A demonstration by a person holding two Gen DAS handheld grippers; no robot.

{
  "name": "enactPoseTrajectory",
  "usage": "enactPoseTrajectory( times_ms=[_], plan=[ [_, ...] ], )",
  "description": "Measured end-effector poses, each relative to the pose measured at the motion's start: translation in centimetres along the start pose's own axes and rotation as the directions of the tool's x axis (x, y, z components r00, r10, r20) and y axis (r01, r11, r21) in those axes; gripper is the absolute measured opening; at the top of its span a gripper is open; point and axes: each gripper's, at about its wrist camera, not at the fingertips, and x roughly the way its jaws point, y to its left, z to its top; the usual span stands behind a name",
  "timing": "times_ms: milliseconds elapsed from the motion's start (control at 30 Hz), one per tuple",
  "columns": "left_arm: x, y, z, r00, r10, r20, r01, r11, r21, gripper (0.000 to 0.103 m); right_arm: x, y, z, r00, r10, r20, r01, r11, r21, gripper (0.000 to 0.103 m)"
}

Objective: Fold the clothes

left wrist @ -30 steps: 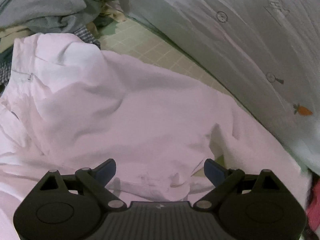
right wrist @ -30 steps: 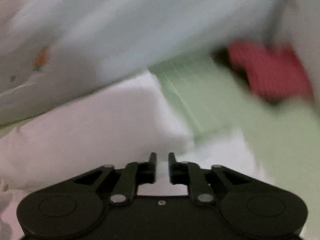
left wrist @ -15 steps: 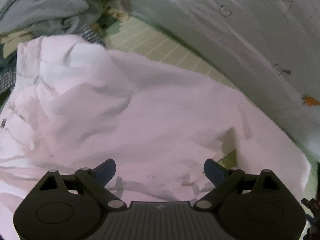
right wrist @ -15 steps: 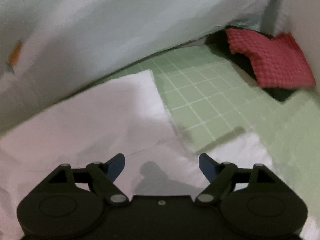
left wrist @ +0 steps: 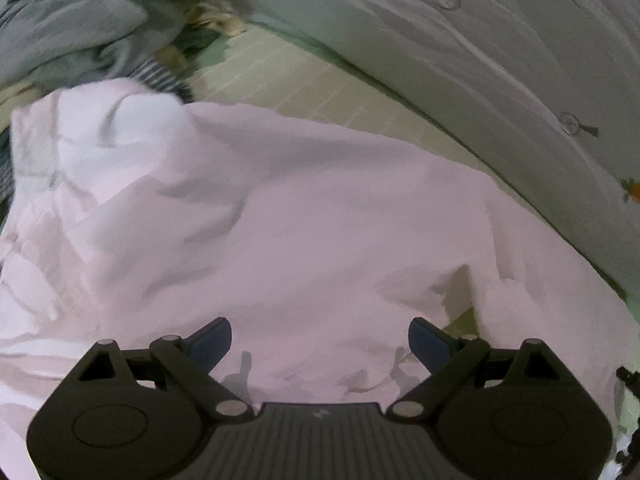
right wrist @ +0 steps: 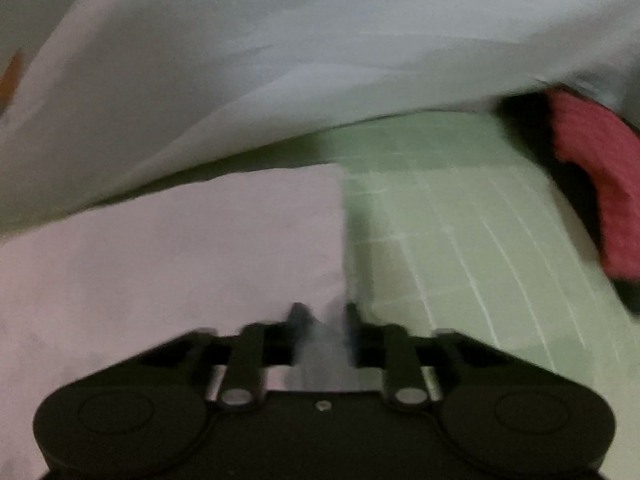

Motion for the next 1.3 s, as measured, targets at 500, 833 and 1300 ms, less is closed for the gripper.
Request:
enactPoseTrajectory(
  times_ms=[500, 833, 1300],
  plan=[
    [-0.1, -6.7, 0.0, 0.999, 0.008, 0.037, -0.014, 0.989, 0.148, 0.095, 6.2, -9.0, 8.5, 0.929, -0.347, 0.13, 0.366, 0.912, -0.186, 0.008],
    [-1.2, -6.9, -1.2, 0.998, -0.033, 0.045, 0.024, 0.983, 0.18, 0.095, -2.9, -11.7, 2.4, 0.957, -0.182, 0.225, 0.181, 0.983, 0.027, 0.078],
    [-9.1, -3.5, -7.8, 0.988, -0.122, 0.091, 0.111, 0.987, 0.115, 0.095, -11.6, -13.0, -15.2, 0.994, -0.097, 0.055, 0.086, 0.98, 0.177, 0.082]
  ],
)
